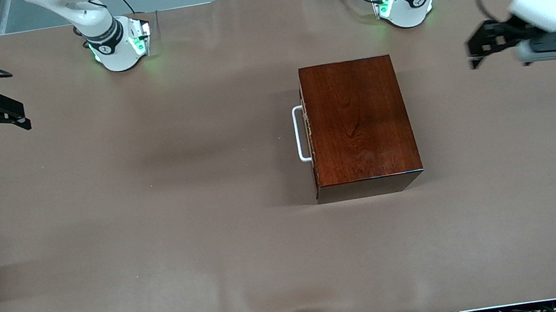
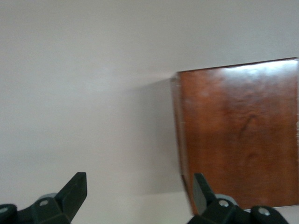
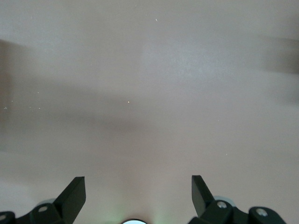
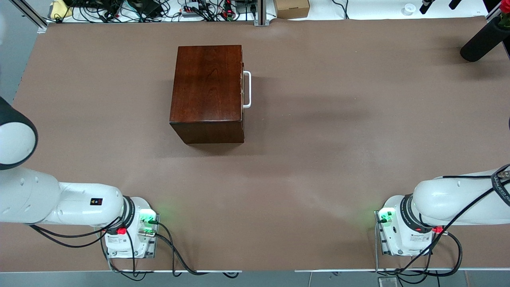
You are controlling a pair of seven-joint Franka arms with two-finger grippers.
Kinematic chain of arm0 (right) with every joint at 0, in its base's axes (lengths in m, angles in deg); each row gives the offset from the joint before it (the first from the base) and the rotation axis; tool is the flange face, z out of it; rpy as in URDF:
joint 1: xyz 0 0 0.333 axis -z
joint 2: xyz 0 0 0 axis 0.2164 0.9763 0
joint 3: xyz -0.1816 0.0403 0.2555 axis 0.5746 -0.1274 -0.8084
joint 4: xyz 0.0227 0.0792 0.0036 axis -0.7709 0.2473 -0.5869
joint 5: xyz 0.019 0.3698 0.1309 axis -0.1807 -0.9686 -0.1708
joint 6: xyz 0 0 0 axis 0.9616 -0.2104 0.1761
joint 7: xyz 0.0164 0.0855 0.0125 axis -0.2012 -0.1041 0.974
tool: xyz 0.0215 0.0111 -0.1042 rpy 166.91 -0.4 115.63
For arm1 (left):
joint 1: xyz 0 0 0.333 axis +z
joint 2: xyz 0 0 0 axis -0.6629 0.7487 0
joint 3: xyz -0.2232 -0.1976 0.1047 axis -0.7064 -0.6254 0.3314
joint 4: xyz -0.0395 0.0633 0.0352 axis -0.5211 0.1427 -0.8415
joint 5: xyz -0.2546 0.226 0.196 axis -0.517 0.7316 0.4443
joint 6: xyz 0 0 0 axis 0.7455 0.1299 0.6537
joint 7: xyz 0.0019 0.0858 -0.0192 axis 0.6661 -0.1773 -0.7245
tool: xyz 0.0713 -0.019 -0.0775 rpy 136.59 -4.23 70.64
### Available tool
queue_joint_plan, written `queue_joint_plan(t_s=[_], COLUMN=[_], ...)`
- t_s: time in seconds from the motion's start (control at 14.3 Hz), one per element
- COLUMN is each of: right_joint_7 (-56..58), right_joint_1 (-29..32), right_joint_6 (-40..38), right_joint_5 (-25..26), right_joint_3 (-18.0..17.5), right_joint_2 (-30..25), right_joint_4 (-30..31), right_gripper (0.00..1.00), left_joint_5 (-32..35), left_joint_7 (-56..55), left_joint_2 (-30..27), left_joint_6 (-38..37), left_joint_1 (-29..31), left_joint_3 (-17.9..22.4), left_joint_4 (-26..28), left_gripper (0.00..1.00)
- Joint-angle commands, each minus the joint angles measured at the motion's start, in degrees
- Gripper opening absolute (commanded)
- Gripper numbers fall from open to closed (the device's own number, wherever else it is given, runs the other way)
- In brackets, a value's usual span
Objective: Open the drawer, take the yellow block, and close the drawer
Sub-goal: 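Move the left gripper toward the white drawer handle of the wooden box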
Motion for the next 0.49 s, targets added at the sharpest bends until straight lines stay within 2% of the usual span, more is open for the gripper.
queue_joint_plan(t_s=[0.0,0.14,0.28,0.42], right_joint_7=[-0.5,-0.5,-0.5,-0.5], right_joint_1=[1.2,1.2,1.2,1.2], right_joint_6=[-0.1,-0.1,-0.1,-0.1], right_joint_5=[-0.1,-0.2,-0.3,-0.3], right_joint_3=[-0.9,-0.9,-0.9,-0.9], right_joint_2=[-1.0,-0.9,-0.9,-0.9], right_joint_4=[0.5,0.5,0.5,0.5], right_gripper=[1.00,1.00,1.00,1.00], left_joint_5=[0.1,1.8,4.9,6.3], left_joint_7=[-10.7,-16.7,-18.9,-20.9], left_joint_2=[7.1,13.8,19.2,23.6], left_joint_6=[-0.8,-0.6,1.9,6.0], left_joint_1=[-2.0,-6.9,-12.7,-15.9], left_joint_3=[-6.7,-8.4,-7.8,-7.4], left_joint_4=[-5.6,-11.2,-15.0,-17.8], left_gripper=[1.00,1.00,1.00,1.00])
